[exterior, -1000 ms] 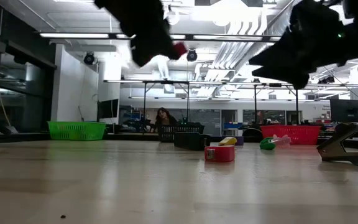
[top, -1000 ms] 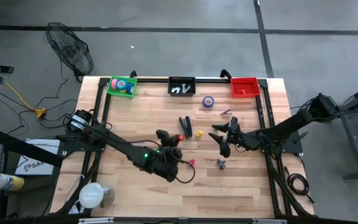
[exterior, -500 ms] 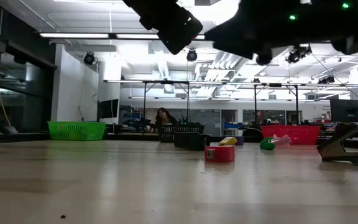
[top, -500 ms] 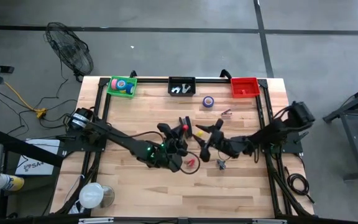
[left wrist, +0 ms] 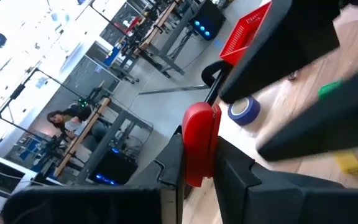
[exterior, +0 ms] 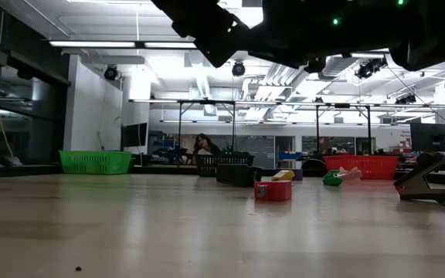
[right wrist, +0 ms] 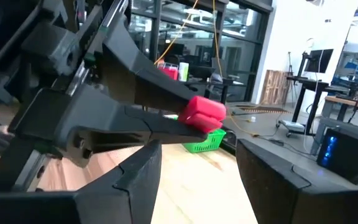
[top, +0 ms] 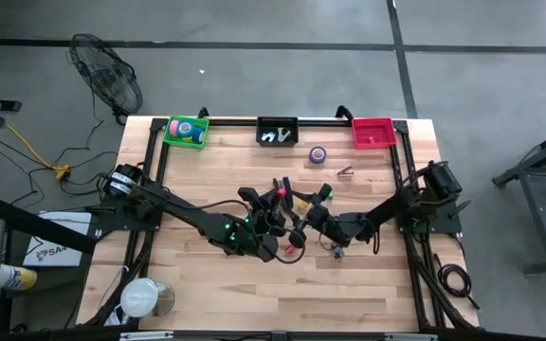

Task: Pick and place Stapler, Stapler remover, tape
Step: Put the left red stapler in the red bin

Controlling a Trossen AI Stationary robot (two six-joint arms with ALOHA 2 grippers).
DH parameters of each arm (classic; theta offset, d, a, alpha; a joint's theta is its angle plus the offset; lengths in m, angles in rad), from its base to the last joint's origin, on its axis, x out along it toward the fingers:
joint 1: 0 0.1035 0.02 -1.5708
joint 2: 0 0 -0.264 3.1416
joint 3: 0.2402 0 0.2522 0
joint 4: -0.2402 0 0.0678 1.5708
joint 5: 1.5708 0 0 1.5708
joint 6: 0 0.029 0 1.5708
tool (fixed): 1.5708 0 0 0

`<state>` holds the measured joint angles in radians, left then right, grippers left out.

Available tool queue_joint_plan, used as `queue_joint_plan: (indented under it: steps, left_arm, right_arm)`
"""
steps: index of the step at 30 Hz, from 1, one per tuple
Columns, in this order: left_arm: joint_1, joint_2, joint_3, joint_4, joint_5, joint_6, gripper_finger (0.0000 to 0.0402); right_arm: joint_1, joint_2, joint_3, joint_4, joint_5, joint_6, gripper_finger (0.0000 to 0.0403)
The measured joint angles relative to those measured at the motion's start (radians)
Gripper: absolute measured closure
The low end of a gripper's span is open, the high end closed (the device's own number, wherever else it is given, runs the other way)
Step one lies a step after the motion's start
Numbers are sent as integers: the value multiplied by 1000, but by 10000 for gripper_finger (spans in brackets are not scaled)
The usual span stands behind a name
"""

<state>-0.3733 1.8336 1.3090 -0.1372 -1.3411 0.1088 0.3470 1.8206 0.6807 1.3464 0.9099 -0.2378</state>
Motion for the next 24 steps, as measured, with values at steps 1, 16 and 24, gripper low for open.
queue_joint_plan:
  steps: [1, 16, 24]
  left_arm:
    - [0, 0, 0, -1, 0, -1, 351]
    - [0, 0, 0, -8, -7, -38, 352]
    - [0, 0, 0, -20, -29, -39, 352]
  right_arm:
    - [0, 0, -5, 22, 0, -7, 204]
    - [-58, 0, -23, 91, -187, 78, 204]
    - [-73, 0, -23, 91, -222, 79, 204]
